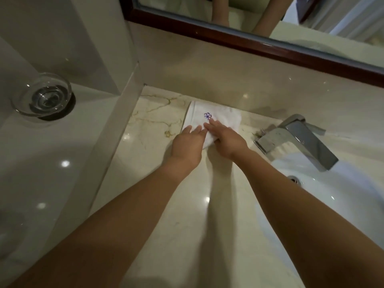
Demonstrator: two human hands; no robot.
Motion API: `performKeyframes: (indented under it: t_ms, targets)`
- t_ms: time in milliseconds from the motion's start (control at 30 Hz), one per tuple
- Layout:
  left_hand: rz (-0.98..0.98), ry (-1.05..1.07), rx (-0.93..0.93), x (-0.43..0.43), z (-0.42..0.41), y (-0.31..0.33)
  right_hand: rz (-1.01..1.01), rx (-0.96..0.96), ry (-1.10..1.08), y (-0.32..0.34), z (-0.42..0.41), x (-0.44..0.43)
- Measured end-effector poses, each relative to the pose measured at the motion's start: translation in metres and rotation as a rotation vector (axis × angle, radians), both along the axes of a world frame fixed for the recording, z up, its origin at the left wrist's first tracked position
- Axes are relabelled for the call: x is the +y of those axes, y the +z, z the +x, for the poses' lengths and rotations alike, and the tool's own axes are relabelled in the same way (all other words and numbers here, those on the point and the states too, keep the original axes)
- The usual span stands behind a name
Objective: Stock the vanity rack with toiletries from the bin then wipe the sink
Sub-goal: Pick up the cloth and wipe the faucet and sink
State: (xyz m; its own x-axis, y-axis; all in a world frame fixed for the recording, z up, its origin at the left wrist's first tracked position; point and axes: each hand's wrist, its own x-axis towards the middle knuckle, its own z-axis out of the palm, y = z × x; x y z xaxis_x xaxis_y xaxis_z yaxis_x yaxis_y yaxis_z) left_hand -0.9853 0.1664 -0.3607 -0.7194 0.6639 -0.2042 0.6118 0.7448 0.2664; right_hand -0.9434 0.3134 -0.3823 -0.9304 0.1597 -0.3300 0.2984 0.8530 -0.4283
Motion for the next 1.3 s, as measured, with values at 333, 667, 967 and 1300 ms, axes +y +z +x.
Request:
performKeyframes:
  t_ms: [333, 667, 967, 1300]
  targets:
    - [-0.039, -0.030, -0.012, -0.015, 0.067, 0.007, -0.029, 0.032, -0.129, -0.003, 0.087, -0.022]
    - [-0.055, 0.009, -0.126, -0.038, 0.149, 0.014, 0.004, -0.071, -0.053, 0.017, 0.173, -0.044]
    - [-0.029, -0.006, -0.299, -0.054, 0.223, 0.024, -0.061, -0.195, 0.010, 0.035, 0.242, -0.050]
    - [-0.181, -0.070, -0.408, -0.058, 0.290, 0.033, -0.063, -0.358, 0.089, 0.052, 0.305, -0.056]
